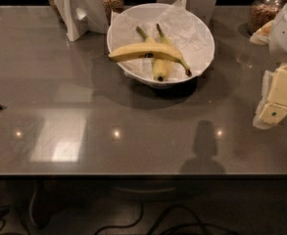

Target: Pick banana from white bowl

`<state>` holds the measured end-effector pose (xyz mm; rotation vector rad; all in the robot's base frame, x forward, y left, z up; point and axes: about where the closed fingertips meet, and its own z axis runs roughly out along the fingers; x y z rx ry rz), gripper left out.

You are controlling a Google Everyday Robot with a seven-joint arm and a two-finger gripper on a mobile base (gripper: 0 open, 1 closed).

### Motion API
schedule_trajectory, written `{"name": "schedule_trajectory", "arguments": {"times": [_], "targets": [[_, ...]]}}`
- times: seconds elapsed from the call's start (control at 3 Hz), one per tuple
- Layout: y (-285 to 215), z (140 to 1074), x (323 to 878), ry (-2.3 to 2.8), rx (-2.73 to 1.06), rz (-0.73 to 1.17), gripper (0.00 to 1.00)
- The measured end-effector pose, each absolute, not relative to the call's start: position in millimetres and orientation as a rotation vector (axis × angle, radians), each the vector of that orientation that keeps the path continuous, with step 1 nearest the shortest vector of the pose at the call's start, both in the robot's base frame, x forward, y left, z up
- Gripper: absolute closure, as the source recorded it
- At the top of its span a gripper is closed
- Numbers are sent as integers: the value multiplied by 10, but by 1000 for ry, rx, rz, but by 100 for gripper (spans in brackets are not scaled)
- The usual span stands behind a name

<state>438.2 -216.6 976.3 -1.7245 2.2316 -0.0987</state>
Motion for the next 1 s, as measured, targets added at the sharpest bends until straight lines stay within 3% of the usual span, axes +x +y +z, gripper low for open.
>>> {"name": "schedule_trajectory", "arguments": {"times": [1.0], "targets": [[-1745, 9839, 4743, 2097, -1704, -31, 0]]}}
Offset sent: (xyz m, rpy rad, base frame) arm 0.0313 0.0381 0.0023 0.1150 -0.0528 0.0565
